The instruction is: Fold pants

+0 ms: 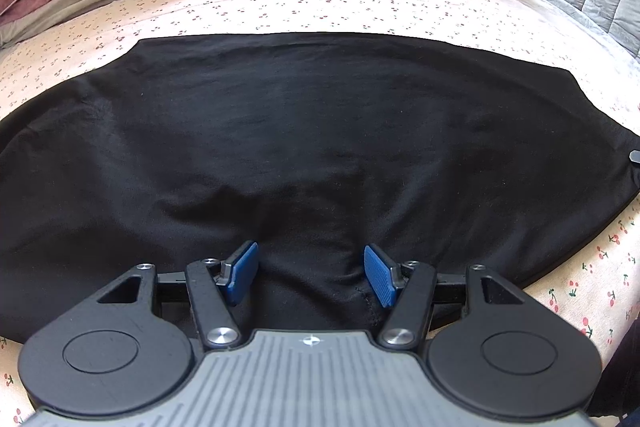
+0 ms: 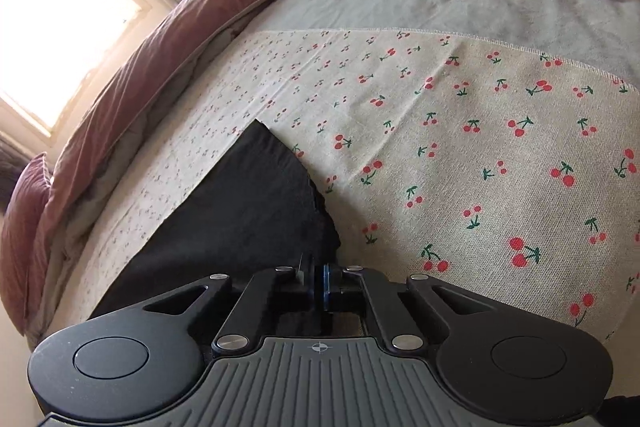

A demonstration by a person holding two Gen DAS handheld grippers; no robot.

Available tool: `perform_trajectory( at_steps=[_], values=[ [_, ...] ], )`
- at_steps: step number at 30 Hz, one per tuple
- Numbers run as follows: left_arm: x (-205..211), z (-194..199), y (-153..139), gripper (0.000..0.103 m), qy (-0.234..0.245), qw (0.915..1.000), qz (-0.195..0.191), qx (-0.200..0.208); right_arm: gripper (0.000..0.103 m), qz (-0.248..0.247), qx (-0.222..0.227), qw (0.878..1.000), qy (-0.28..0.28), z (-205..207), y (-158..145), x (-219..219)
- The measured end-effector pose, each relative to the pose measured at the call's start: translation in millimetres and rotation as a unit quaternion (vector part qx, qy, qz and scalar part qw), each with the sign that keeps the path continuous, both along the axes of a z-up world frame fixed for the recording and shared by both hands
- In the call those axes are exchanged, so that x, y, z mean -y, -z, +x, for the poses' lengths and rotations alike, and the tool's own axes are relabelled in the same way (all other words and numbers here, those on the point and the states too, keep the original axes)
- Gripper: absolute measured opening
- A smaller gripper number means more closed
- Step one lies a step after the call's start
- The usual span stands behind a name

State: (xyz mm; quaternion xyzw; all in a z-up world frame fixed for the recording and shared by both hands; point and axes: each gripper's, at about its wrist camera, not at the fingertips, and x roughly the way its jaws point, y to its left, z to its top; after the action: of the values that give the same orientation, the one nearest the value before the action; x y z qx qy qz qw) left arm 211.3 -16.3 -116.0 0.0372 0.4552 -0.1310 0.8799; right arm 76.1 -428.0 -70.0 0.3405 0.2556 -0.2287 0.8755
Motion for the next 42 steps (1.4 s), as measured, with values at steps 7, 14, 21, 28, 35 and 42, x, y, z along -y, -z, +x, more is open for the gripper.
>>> perform_trajectory(
  at_steps=[7,14,21,28,35,42],
  values=[
    [-30.7,15.3,-7.7,0.060,-0.046,0.9930,-0.096,-0.052,0.002,-0.207,0.004,0.978,-0.012,25.3,-32.5,-63.6],
    [-67.3,35.2,-25.4,0.060,-0.109,0.9738,-0.192,-0.052,0.003,-0.413,0.058,0.895,-0.160,83.6,-46.9,-190.3],
    [-95.6,52.5,-13.0,0.062,-0.158,0.9514,-0.253,-0.076,0.004,-0.468,-0.031,0.755,-0.458,108.1,35.9,-341.8],
    [-89.0,56.3,-7.2,0.062,-0.144,0.9463,-0.274,-0.094,0.069,-0.494,-0.027,0.736,-0.462,93.2,41.6,-360.0],
    [-69.6,73.8,1.3,0.064,-0.117,0.9404,-0.297,-0.118,0.042,-0.438,-0.053,0.763,-0.473,96.8,51.7,-341.5],
    [-65.6,91.7,13.7,0.064,-0.123,0.9283,-0.316,-0.152,0.000,-0.502,-0.010,0.738,-0.451,76.5,44.9,-356.0]
  ],
)
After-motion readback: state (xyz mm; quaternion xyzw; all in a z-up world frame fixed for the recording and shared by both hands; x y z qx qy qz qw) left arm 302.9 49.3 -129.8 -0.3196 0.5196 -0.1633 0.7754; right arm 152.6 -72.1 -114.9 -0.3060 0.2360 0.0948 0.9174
